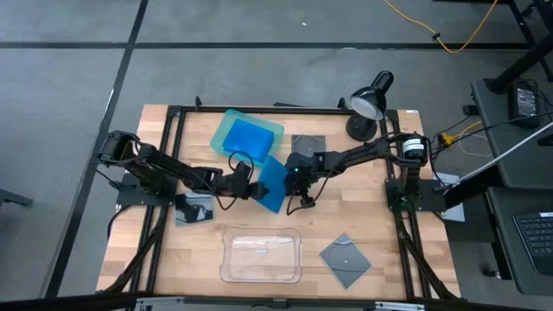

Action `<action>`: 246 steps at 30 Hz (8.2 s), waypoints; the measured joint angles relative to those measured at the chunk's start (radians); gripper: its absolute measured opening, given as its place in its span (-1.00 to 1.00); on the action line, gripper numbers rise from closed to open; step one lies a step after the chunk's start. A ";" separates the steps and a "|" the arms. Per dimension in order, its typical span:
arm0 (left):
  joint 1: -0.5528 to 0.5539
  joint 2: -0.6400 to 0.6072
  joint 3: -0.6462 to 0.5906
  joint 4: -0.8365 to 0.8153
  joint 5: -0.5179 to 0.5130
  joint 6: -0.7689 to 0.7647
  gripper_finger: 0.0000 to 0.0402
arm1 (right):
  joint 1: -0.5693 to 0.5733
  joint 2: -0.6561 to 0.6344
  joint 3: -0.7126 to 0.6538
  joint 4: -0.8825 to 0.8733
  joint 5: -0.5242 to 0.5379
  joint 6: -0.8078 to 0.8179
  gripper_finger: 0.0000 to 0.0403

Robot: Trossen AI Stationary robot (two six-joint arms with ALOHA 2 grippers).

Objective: Pick & place jewel cases by type
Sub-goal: Put the blue cd case into the green bin

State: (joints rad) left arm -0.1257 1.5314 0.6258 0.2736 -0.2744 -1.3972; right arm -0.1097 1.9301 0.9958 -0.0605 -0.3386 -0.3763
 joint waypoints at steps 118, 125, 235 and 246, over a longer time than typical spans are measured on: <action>-0.476 -0.420 0.194 0.078 -1.166 0.739 -0.94 | -0.142 -0.358 -0.004 -0.340 0.075 0.150 -0.95; -0.455 -0.098 0.194 0.309 -1.291 0.358 -0.94 | -0.142 -0.358 -0.004 -0.344 0.030 0.051 -0.95; 0.103 0.496 0.261 0.502 -1.286 -0.229 -0.39 | -0.407 -0.591 -0.003 -0.613 -0.135 -0.259 -0.95; 0.092 0.495 0.262 0.507 -1.294 -0.185 -0.34 | -0.407 -0.591 -0.003 -0.613 -0.137 -0.261 -0.95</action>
State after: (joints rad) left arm -0.0338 2.0262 0.8875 0.7811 -1.5689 -1.5820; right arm -0.5171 1.3391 0.9924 -0.6731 -0.4751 -0.6373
